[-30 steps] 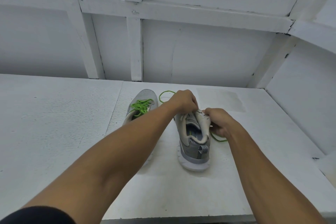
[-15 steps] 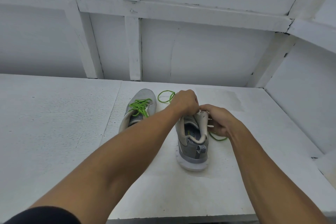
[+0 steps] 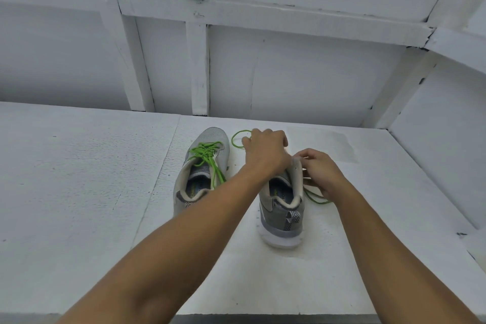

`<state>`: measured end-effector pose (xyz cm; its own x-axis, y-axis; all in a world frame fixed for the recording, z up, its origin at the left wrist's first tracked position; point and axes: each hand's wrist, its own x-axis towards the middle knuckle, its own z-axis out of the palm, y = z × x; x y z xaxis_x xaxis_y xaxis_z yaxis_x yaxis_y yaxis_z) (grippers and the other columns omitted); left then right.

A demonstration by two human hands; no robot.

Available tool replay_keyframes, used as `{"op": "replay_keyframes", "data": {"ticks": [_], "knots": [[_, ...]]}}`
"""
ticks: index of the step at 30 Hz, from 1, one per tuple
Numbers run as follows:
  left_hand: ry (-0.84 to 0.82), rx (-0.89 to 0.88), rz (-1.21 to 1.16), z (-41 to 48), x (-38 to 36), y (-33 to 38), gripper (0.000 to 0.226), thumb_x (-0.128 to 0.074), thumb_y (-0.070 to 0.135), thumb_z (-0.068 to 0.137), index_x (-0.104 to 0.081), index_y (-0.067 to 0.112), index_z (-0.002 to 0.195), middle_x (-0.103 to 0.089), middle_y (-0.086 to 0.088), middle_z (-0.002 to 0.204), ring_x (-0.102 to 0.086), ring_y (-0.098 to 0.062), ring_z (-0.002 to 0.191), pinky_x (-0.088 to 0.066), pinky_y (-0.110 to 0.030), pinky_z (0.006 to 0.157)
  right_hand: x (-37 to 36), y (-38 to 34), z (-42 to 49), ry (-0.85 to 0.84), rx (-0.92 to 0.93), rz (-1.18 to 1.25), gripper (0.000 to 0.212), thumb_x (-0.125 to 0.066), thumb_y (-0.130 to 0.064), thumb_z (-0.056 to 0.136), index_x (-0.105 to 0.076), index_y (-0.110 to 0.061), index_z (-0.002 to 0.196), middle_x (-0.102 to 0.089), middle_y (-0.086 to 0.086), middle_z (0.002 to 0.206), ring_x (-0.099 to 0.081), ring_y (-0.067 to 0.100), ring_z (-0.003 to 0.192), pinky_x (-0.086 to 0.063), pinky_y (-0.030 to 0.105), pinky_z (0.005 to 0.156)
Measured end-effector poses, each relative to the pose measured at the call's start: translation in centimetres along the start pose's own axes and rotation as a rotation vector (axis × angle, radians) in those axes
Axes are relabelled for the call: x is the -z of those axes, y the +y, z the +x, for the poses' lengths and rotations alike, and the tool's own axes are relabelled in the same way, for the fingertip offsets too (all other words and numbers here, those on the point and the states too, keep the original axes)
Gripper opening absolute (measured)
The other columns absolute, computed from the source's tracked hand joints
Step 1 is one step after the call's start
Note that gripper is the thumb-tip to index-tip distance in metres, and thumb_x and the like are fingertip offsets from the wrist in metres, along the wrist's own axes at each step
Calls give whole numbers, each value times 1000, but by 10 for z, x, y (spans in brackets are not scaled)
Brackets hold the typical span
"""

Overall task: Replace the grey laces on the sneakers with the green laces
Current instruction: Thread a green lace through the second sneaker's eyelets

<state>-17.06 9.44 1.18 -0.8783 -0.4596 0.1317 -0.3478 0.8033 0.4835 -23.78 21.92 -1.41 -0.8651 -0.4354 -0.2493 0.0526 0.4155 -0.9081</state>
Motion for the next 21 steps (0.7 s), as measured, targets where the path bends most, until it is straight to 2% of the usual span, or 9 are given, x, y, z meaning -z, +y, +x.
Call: {"op": "replay_keyframes", "data": {"ticks": [2, 4, 8, 10, 12, 13, 16, 18, 21], "knots": [[134, 29, -85, -12, 0, -7, 30, -61, 21, 80, -62, 24, 111, -56, 0, 115, -42, -25, 116, -31, -39, 93, 6, -3, 6, 99, 53, -48, 17, -44, -12, 101, -59, -12, 93, -67, 8, 97, -66, 20, 73, -50, 35, 66], [219, 88, -267, -24, -3, -18, 27, -62, 20, 78, -62, 22, 106, -58, 0, 111, -49, -22, 109, -40, -35, 89, 18, -12, 14, 189, 71, 113, 23, -35, -9, 103, -53, -14, 89, -65, 7, 95, -69, 19, 72, -49, 32, 65], [200, 260, -613, -44, -12, -29, 18, -62, 32, 86, -61, 19, 98, -62, 3, 98, -58, -14, 91, -46, -30, 78, 76, -50, 24, 208, 129, 1158, 21, -38, -1, 91, -51, -12, 80, -60, 3, 71, -64, 15, 59, -48, 24, 57], [202, 294, -720, -48, -18, -32, 22, -57, 36, 92, -64, 17, 99, -64, 7, 93, -59, -11, 89, -43, -26, 75, 91, -64, 21, 249, 250, 1322, 19, -42, 2, 80, -50, -15, 77, -51, -1, 62, -45, 12, 47, -35, 19, 42], [238, 310, -795, -51, -24, -34, 23, -52, 36, 96, -65, 17, 94, -63, 11, 82, -58, -9, 81, -39, -21, 68, 83, -66, 14, 330, 350, 982, 22, -45, -3, 90, -54, -22, 85, -49, -5, 62, -33, 8, 42, -24, 19, 37], [261, 313, -800, -51, -28, -36, 24, -49, 35, 98, -64, 18, 90, -61, 10, 77, -56, -9, 76, -38, -21, 64, 72, -62, 10, 353, 414, 617, 22, -48, -5, 92, -58, -25, 92, -51, -5, 67, -33, 5, 42, -26, 18, 37], [296, 316, -821, -55, -34, -39, 31, -45, 31, 100, -58, 19, 76, -57, 5, 68, -50, -11, 67, -37, -29, 61, 35, -24, 7, 73, 477, -485, 18, -65, -17, 91, -69, -27, 106, -59, -7, 93, -49, 3, 66, -41, 19, 62], [303, 317, -850, -57, -35, -38, 31, -45, 31, 100, -57, 21, 73, -56, 6, 67, -49, -8, 63, -37, -27, 59, 22, -6, 6, 17, 444, -687, 8, -66, -25, 92, -70, -26, 98, -60, -5, 102, -52, 10, 82, -40, 26, 76], [302, 324, -862, -57, -35, -39, 29, -46, 32, 100, -60, 19, 78, -57, 6, 69, -49, -5, 63, -37, -20, 56, 18, -3, 8, 48, 407, -718, 11, -54, -25, 98, -60, -20, 91, -62, -1, 97, -52, 12, 75, -38, 27, 64]]}}
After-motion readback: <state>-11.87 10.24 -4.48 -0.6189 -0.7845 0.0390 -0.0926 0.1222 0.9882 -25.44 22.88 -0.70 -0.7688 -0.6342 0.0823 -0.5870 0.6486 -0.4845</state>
